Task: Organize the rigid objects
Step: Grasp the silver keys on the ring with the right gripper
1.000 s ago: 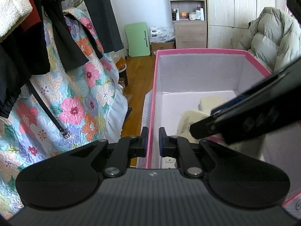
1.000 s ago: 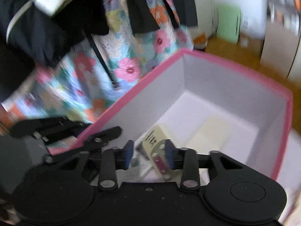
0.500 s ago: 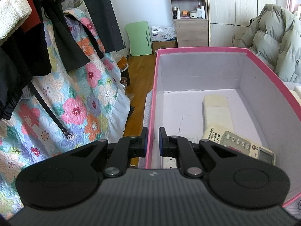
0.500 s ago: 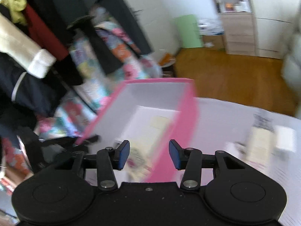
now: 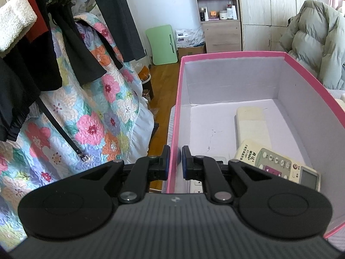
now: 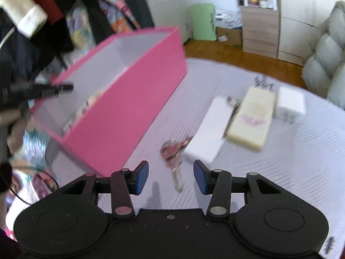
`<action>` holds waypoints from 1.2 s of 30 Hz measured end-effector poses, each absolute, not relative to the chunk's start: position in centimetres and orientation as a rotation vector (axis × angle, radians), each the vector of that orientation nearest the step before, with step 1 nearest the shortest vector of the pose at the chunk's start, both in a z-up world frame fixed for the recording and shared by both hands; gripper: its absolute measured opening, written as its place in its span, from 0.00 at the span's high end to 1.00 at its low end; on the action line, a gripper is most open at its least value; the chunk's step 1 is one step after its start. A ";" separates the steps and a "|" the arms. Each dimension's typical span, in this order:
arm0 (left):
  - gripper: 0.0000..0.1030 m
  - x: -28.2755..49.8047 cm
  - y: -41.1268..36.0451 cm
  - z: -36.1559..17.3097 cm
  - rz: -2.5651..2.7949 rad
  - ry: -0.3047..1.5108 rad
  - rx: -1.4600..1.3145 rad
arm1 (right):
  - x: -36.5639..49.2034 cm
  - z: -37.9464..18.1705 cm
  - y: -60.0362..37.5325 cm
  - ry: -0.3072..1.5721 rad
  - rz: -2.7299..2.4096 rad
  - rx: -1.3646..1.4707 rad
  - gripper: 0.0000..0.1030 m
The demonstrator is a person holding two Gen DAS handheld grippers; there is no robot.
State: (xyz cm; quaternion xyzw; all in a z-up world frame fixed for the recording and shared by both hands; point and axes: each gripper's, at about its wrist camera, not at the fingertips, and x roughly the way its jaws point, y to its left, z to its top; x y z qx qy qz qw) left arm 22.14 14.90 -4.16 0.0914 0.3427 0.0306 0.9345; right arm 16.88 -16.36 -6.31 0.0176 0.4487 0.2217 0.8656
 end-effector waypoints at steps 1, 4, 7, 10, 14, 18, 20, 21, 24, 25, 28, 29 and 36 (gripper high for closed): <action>0.90 22.1 14.9 -4.2 0.063 0.701 0.188 | 17.0 -7.0 -15.8 0.944 0.467 0.022 0.50; 0.90 22.1 14.8 -4.2 0.064 0.700 0.195 | 17.8 -8.8 -14.4 0.953 0.449 -0.014 0.49; 0.90 22.1 14.8 -4.1 0.064 0.700 0.194 | 18.7 -9.4 -13.2 0.891 0.451 -0.022 0.42; 0.90 22.2 14.8 -4.0 0.064 0.701 0.189 | 19.1 -10.1 -11.6 0.809 0.448 -0.072 0.36; 0.90 22.2 14.9 -4.0 0.062 0.702 0.191 | 18.7 -10.2 -10.2 0.755 0.452 -0.138 0.75; 0.90 22.1 14.9 -4.0 0.058 0.699 0.185 | 18.2 -9.6 -10.8 0.741 0.421 -0.119 0.82; 0.90 22.1 14.9 -4.0 0.057 0.697 0.183 | 17.7 -9.0 -11.4 0.710 0.419 -0.088 0.97; 0.90 22.1 14.9 -4.0 0.058 0.698 0.183 | 17.6 -8.8 -11.8 0.701 0.413 -0.070 0.97; 0.90 22.0 15.0 -4.0 0.057 0.696 0.175 | 17.5 -7.7 -12.3 0.690 0.377 -0.022 0.97; 0.90 21.9 15.0 -4.0 0.056 0.695 0.173 | 17.4 -7.3 -12.6 0.679 0.375 -0.003 0.97; 0.90 21.9 15.0 -4.0 0.056 0.696 0.173 | 17.1 -5.7 -13.0 0.642 0.391 0.034 0.97; 0.90 21.9 15.0 -4.0 0.056 0.696 0.175 | 16.8 -5.0 -13.1 0.620 0.393 0.037 0.97; 0.90 22.0 15.1 -4.0 0.055 0.696 0.175 | 16.3 1.6 -11.6 0.473 0.453 0.014 0.97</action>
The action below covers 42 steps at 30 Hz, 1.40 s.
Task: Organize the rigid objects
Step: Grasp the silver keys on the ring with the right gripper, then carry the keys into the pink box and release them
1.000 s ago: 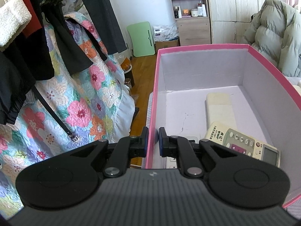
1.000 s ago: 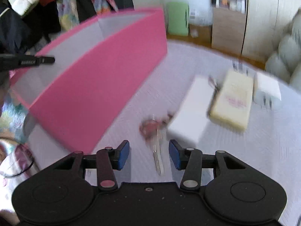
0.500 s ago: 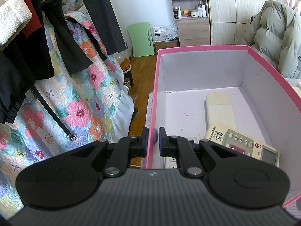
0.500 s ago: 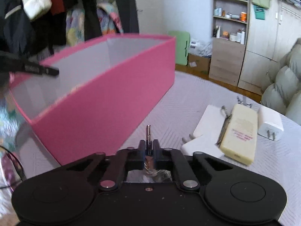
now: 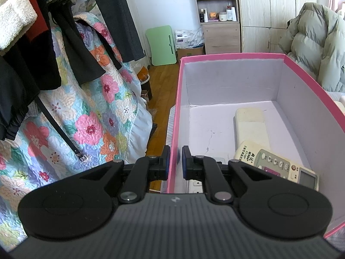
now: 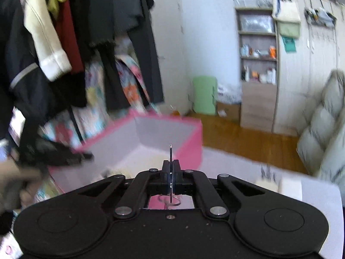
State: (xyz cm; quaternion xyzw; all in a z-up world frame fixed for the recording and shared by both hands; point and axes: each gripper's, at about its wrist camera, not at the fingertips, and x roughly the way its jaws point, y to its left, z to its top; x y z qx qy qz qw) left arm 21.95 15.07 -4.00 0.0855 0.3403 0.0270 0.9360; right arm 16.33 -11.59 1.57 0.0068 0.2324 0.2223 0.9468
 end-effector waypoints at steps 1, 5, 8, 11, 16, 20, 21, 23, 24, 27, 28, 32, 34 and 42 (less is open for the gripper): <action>0.90 22.0 15.1 -4.0 0.054 0.696 0.172 | 16.4 2.5 -11.4 0.456 0.475 0.017 0.97; 0.90 22.0 15.0 -4.0 0.055 0.696 0.169 | 17.3 5.7 -9.7 0.409 0.571 0.027 0.97; 0.90 22.0 15.0 -4.0 0.051 0.695 0.164 | 18.3 6.5 -8.5 0.423 0.645 0.057 0.97; 0.90 22.1 15.0 -4.0 0.048 0.695 0.159 | 20.0 5.9 -7.4 0.485 0.712 0.114 0.97; 0.90 22.1 15.1 -4.0 0.046 0.695 0.155 | 22.3 3.2 -5.5 0.581 0.713 0.159 0.97; 0.90 22.1 14.9 -4.0 0.045 0.696 0.163 | 24.6 1.4 -3.6 0.617 0.689 0.127 0.97; 0.90 22.1 14.9 -4.0 0.045 0.696 0.165 | 25.2 1.1 -3.0 0.627 0.679 0.100 0.97; 0.90 22.2 14.8 -4.0 0.046 0.697 0.165 | 26.6 0.3 -1.9 0.654 0.651 0.053 0.97; 0.90 22.2 14.9 -3.9 0.045 0.697 0.162 | 27.2 -0.1 -1.5 0.678 0.640 0.037 0.97; 0.90 22.2 14.9 -3.9 0.044 0.697 0.157 | 29.0 -1.3 -0.4 0.738 0.620 0.011 0.90; 0.90 22.2 14.9 -3.9 0.043 0.697 0.156 | 29.3 -1.4 -0.3 0.736 0.616 0.016 0.89; 0.90 22.3 15.2 -3.9 0.043 0.699 0.152 | 29.2 -0.6 -1.2 0.693 0.591 0.051 0.74; 0.90 22.3 15.1 -3.9 0.042 0.699 0.153 | 28.7 0.2 -2.3 0.670 0.581 0.077 0.70; 0.90 22.3 15.2 -3.8 0.044 0.699 0.152 | 25.6 2.1 -9.6 0.667 0.427 0.095 0.53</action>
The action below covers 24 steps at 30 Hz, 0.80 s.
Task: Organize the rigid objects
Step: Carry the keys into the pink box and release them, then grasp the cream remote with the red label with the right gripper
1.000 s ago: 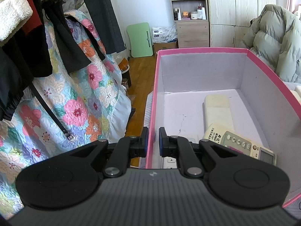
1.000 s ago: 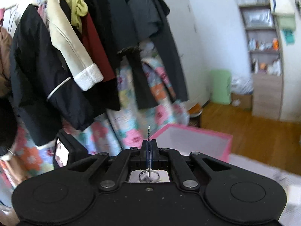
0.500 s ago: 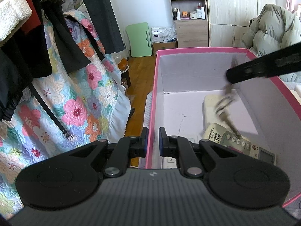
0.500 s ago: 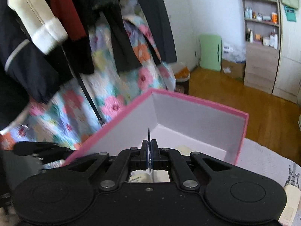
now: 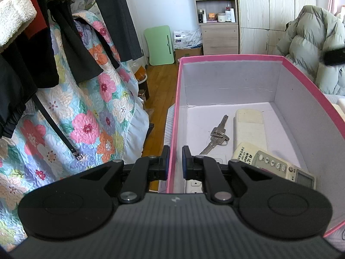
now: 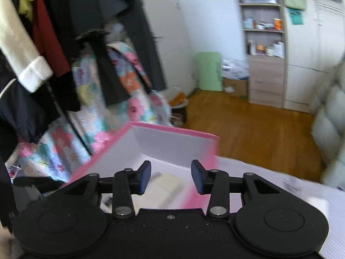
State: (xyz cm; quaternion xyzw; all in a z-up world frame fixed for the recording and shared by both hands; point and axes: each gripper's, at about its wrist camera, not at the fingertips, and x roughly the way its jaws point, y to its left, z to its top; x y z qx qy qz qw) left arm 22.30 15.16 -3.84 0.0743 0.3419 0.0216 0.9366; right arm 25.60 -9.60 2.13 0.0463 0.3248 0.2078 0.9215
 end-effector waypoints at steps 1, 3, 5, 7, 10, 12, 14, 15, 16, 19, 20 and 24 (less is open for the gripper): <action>0.90 22.3 15.1 -3.8 0.044 0.699 0.152 | 25.3 2.0 -10.8 0.683 0.405 0.103 0.52; 0.90 22.3 15.2 -3.9 0.048 0.698 0.151 | 24.8 1.6 -13.5 0.729 0.366 0.146 0.49; 0.90 22.3 15.2 -3.9 0.054 0.695 0.142 | 24.5 0.9 -16.3 0.780 0.348 0.230 0.48; 0.90 22.3 15.2 -3.9 0.056 0.693 0.147 | 23.9 0.2 -18.7 0.806 0.316 0.282 0.47; 0.90 22.3 15.0 -3.9 0.059 0.696 0.154 | 23.2 -1.1 -21.2 0.847 0.234 0.289 0.46; 0.90 22.3 14.9 -4.0 0.061 0.697 0.160 | 23.0 -2.0 -22.2 0.872 0.195 0.298 0.46; 0.90 22.3 14.9 -4.0 0.063 0.697 0.168 | 23.1 -3.3 -23.1 0.899 0.173 0.313 0.46; 0.90 22.3 14.9 -4.0 0.065 0.698 0.171 | 23.1 -3.9 -23.3 0.908 0.161 0.309 0.46; 0.90 22.3 14.8 -4.0 0.065 0.698 0.173 | 23.4 -4.5 -23.4 0.917 0.152 0.302 0.46; 0.90 22.4 14.7 -4.0 0.069 0.699 0.179 | 24.3 -6.4 -23.5 0.941 0.136 0.300 0.46; 0.90 22.4 14.6 -4.0 0.071 0.700 0.182 | 24.7 -6.9 -23.6 0.947 0.139 0.300 0.46; 0.90 22.4 14.7 -4.0 0.073 0.703 0.177 | 25.5 -8.5 -23.0 0.963 0.128 0.270 0.46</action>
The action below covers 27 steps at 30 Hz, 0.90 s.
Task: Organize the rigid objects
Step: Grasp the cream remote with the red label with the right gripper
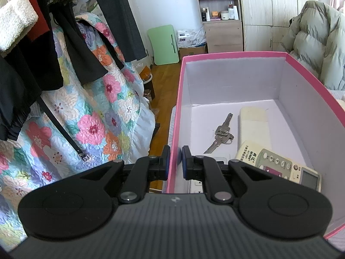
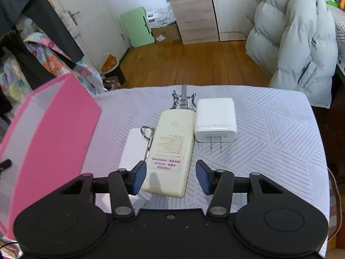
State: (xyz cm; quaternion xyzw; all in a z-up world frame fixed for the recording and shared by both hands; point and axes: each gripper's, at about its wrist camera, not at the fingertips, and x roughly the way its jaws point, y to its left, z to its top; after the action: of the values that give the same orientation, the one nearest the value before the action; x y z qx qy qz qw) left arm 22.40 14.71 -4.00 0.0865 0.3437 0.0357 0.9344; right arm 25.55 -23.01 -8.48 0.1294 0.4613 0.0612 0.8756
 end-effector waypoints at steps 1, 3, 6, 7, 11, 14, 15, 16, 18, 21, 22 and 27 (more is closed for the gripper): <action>0.90 22.5 14.8 -4.0 0.073 0.706 0.171 | 25.7 -8.7 -22.7 0.968 0.130 0.262 0.46; 0.90 22.5 14.8 -3.9 0.073 0.705 0.173 | 25.9 -9.1 -22.0 0.979 0.138 0.246 0.46; 0.90 22.7 15.0 -3.9 0.071 0.703 0.174 | 26.2 -9.5 -20.6 0.975 0.133 0.174 0.38; 0.90 22.7 15.0 -3.9 0.071 0.705 0.173 | 26.2 -9.7 -20.2 0.976 0.122 0.142 0.38; 0.90 22.7 15.2 -3.9 0.076 0.705 0.159 | 26.3 -10.5 -19.7 0.974 0.109 0.115 0.36; 0.90 22.7 15.4 -3.9 0.076 0.705 0.165 | 25.8 -10.1 -19.8 0.969 0.124 0.082 0.38; 0.90 22.6 15.3 -4.0 0.075 0.705 0.163 | 25.6 -9.9 -20.0 0.970 0.135 0.073 0.38; 0.90 22.7 15.4 -3.9 0.074 0.705 0.163 | 25.3 -9.8 -20.3 0.975 0.145 0.074 0.38; 0.90 22.6 15.3 -4.0 0.075 0.704 0.162 | 24.5 -9.7 -21.0 0.999 0.157 0.103 0.38; 0.90 22.6 15.3 -4.0 0.075 0.705 0.166 | 22.9 -9.4 -21.4 1.035 0.173 0.119 0.38; 0.90 22.5 15.4 -4.0 0.076 0.706 0.169 | 22.3 -9.3 -21.4 1.048 0.173 0.109 0.38; 0.90 22.5 15.4 -4.0 0.074 0.705 0.161 | 21.0 -9.4 -21.7 1.108 0.172 0.097 0.39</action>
State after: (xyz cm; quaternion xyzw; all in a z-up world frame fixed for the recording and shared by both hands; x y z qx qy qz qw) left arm 22.51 15.37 -3.99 0.0786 0.3446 0.0362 0.9347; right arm 21.02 -21.67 -9.42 0.0458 0.5254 0.0815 0.8457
